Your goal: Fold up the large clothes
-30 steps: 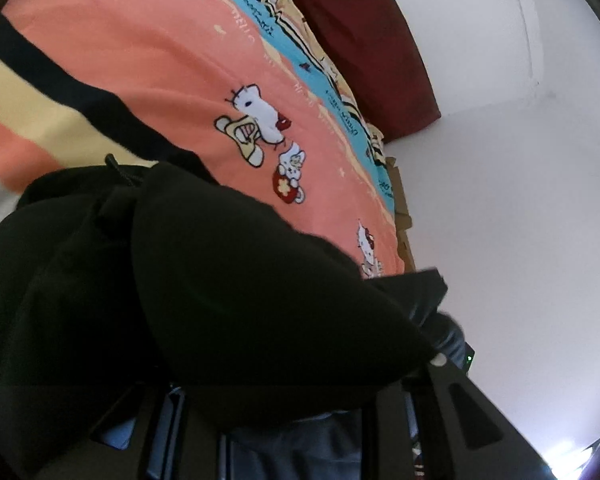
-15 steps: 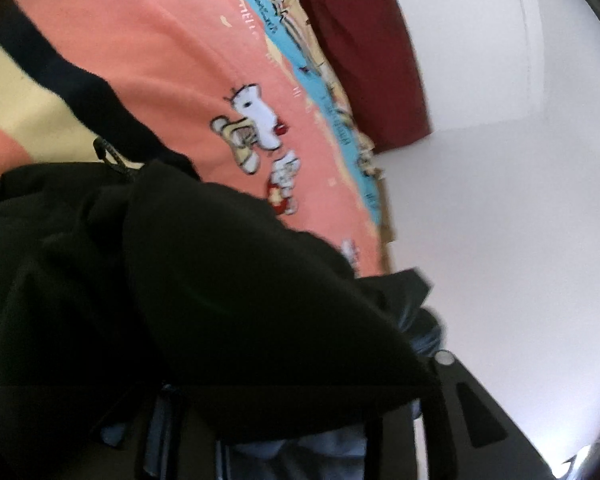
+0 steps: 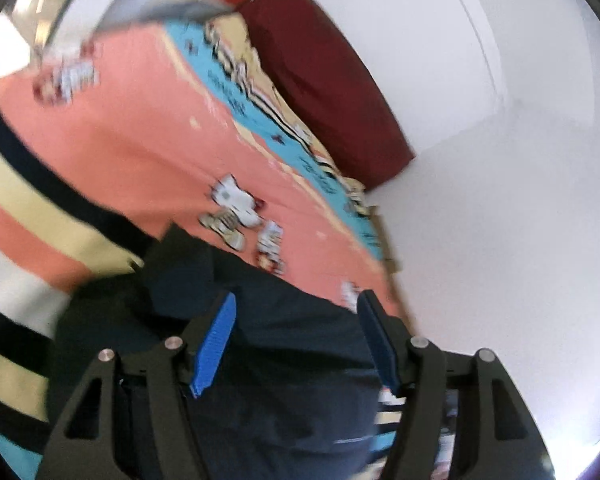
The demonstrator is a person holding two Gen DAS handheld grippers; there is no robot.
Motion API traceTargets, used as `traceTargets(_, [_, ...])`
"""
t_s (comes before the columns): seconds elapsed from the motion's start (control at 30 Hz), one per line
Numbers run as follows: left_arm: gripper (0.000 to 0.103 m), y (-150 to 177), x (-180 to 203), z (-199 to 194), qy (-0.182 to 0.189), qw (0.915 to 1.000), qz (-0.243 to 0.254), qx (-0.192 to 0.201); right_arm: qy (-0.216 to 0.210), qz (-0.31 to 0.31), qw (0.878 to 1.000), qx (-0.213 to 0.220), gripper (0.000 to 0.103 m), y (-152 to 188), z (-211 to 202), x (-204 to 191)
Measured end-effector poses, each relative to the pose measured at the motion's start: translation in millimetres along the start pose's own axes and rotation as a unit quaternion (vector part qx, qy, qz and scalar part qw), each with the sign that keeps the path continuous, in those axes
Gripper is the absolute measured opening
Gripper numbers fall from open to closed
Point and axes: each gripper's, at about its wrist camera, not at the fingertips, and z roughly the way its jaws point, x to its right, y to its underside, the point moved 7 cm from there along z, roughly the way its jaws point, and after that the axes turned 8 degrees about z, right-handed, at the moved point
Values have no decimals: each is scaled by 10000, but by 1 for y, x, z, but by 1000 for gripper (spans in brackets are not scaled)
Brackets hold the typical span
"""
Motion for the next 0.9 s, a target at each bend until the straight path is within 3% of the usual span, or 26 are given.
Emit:
traceTargets(0.07, [61, 7, 16, 4, -309, 9981, 498, -183, -28, -293, 9996, 59, 94, 1, -10, -20])
traceTargets(0.17, [61, 31, 43, 23, -922, 9841, 1401, -582, 36, -852, 9963, -30, 94, 14, -13, -46])
traceTargets(0.33, [62, 77, 85, 82, -860, 9643, 2197, -1205, 202, -1806, 9822, -472, 94, 64, 13, -87])
traceTargets(0.4, [62, 83, 86, 113, -1032, 9548, 2405, -1411, 352, -2053, 9758, -665, 94, 78, 33, -93])
traceTargets(0.57, [68, 81, 61, 171, -1568, 9381, 2538, -1759, 704, -1860, 9753, -961, 98, 72, 78, -70])
traceTargets(0.7, [72, 76, 43, 199, -1665, 9360, 2362, -2008, 788, -1428, 9775, -1337, 102, 56, 115, -49])
traceTargets(0.9, [73, 78, 18, 219, -1736, 9379, 2222, -2022, 1049, -1460, 9706, -1598, 103, 60, 151, -35])
